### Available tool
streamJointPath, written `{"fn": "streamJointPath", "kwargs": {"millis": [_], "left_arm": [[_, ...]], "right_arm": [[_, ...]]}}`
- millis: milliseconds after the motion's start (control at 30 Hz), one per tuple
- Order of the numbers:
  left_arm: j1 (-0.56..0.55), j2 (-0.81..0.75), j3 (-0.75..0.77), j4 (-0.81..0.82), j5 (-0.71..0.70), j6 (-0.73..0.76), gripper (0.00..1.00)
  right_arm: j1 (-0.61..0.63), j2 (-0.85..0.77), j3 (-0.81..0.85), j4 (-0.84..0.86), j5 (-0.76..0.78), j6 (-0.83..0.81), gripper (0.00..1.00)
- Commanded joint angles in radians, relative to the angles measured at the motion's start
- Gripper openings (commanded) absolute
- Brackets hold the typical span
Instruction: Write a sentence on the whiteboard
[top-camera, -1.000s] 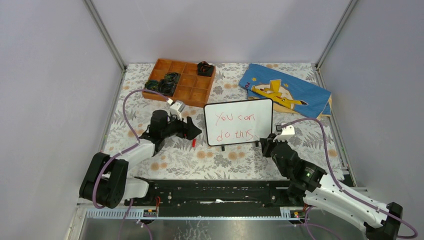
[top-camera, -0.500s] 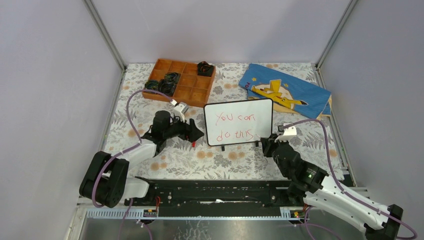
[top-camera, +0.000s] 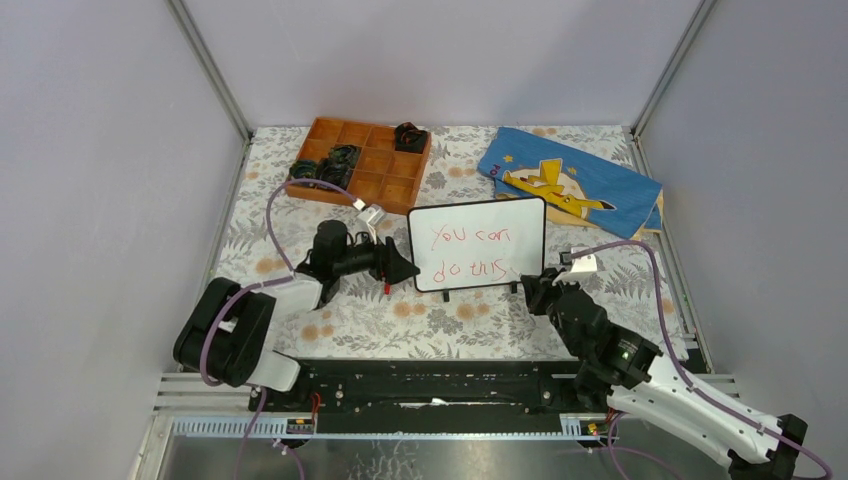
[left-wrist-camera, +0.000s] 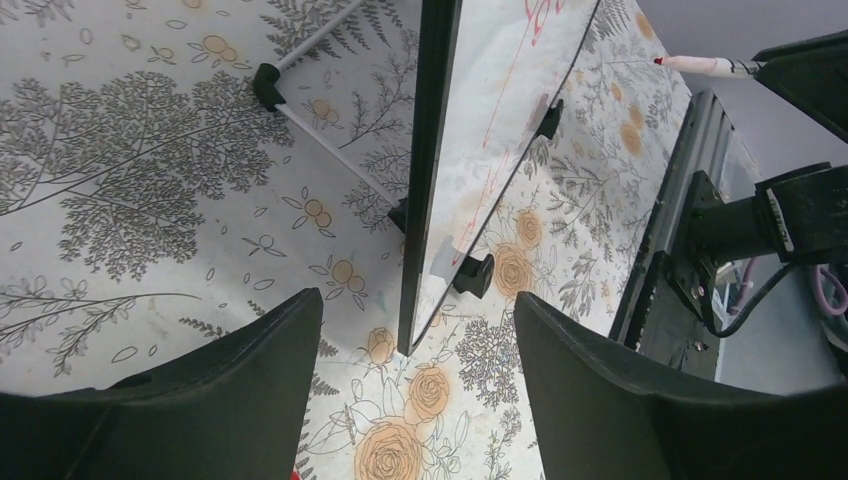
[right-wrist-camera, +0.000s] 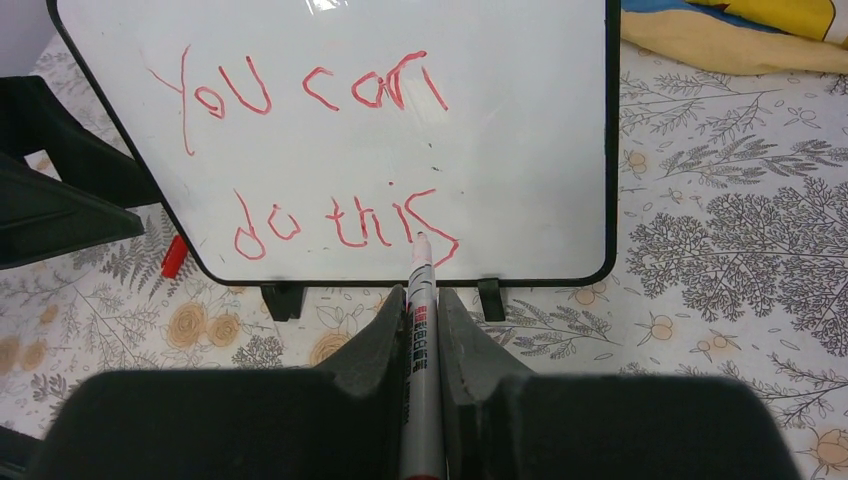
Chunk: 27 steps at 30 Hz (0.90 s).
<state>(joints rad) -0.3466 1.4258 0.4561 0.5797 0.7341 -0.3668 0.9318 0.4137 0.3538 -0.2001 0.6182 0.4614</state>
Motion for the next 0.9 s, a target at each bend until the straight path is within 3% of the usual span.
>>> {"fn": "streamJointPath", "kwargs": {"millis": [0,867], "left_arm": [[-0.003,0.040,0.013,0.146,0.072,-0.037,0.76],[-0.012,0.208,0.050,0.322,0.153,-0.111,0.49]], "right_arm": [[-0.006,-0.025,0.013,-0.002,-0.006,0.008,0.00],[-0.006,-0.038,0.000,-0.010,0.013,0.023,0.00]]}}
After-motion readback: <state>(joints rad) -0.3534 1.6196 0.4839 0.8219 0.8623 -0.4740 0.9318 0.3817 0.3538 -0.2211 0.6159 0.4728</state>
